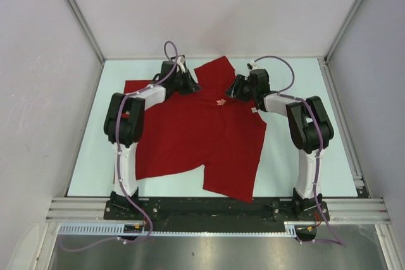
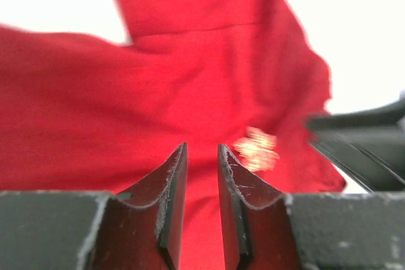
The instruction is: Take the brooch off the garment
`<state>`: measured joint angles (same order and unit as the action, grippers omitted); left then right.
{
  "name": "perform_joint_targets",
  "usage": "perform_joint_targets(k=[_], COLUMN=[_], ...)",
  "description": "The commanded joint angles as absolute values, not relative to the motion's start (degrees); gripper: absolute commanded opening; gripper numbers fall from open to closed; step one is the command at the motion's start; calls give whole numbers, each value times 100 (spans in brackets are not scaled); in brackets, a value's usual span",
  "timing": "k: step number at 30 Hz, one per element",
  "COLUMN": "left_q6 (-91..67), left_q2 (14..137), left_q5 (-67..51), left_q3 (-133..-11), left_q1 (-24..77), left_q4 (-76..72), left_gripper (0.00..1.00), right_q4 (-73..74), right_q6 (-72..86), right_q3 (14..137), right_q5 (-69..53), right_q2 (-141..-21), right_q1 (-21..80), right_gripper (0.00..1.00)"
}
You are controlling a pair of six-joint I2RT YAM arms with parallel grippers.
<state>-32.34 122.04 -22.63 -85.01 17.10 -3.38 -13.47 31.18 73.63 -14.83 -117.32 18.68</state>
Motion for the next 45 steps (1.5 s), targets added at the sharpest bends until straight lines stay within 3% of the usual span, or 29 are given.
perform_joint_targets(k=[1,14,30,39,45], left_q6=[-3392,-3762,-3771,-3797,-3797], left_q2=[12612,13236,13131,12982,12824], left_q5=[-1969,-2329,-2575,-2575,-2601], left_q3=[-8850,-9263,-9255,-9027,-8799], left_q1=[1627,1195,1195,1230,1309], left_q4=[-35,-114,-255,-369,-483], left_gripper=[30,32,33,32,33], right_q4=[-1142,-1564,-1572,-2197,-2232], right_q6=[3260,4192,4297,4982,5273], right_q3=[7532,7532,7418,7383,7383], right_q5=[-2029,-2197,-2065,-2338,-2294], right_q2=[-11584,-12058,-12164,-12366,-12489], right_q1=[1934,2021,2048,1995,1899], right_gripper=[52,39,41,27,28])
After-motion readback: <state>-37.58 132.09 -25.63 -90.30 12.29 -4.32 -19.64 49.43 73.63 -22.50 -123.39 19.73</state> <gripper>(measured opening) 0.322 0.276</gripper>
